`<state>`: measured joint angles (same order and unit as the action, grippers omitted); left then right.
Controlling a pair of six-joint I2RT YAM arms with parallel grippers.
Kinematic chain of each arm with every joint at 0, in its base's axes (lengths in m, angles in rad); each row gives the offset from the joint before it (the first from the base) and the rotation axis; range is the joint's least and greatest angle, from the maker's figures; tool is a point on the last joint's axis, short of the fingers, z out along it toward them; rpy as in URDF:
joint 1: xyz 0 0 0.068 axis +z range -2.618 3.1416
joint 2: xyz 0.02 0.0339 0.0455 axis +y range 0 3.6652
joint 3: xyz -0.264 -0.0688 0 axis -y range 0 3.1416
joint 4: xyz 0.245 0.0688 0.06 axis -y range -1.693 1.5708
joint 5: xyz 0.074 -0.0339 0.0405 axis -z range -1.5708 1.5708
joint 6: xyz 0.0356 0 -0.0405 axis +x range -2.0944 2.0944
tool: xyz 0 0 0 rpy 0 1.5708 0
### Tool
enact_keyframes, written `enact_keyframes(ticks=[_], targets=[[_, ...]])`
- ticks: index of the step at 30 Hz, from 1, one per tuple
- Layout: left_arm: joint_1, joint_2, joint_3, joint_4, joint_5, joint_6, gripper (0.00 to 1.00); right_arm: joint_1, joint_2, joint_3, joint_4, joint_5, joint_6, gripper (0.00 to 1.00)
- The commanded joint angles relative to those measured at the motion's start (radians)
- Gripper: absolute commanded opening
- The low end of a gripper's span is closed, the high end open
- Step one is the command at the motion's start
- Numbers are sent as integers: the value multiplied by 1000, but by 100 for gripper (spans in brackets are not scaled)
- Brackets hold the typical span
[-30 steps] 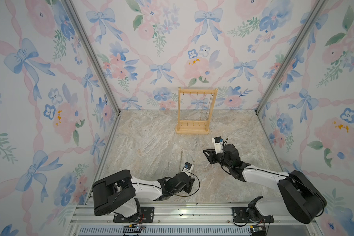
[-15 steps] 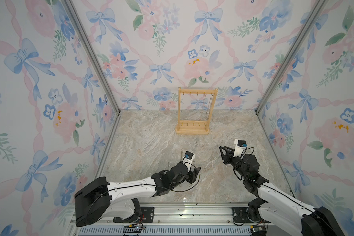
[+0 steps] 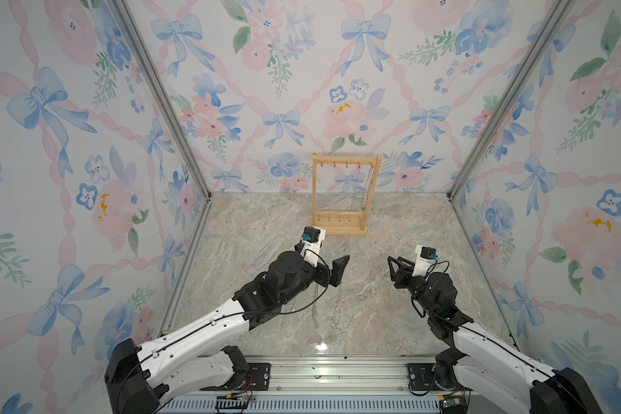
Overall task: Take the necklace off the jewelry display stand
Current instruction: Place the necklace at the center of the board, then take off the necklace from the stand.
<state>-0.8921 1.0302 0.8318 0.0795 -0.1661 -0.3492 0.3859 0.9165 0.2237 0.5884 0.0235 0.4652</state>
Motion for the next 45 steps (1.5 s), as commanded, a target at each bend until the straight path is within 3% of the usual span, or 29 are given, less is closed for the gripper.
enact_keyframes(ticks=[1,10,16,21,29,33,37,45], targets=[[67,-2,10,-59,33,65,98,-7,8,-15,29,-3,21,47],[293,67,-45,-55,145,-14,98,-7,41,-15,63,-30,67,49],[369,79,-39,-53,208,-48,98,-4,13,-4,48,-40,52,47],[381,69,-41,-54,232,-42,98,-2,-25,43,15,-72,39,44],[384,56,-45,-54,223,-34,98,-2,57,379,-246,-141,-17,38],[386,59,-44,-54,230,-37,98,-4,196,599,-345,-218,-50,36],[387,58,-45,-54,233,-39,98,-7,358,825,-414,-293,-57,25],[392,56,-43,-54,244,-39,98,-15,666,1206,-538,-317,-64,15]])
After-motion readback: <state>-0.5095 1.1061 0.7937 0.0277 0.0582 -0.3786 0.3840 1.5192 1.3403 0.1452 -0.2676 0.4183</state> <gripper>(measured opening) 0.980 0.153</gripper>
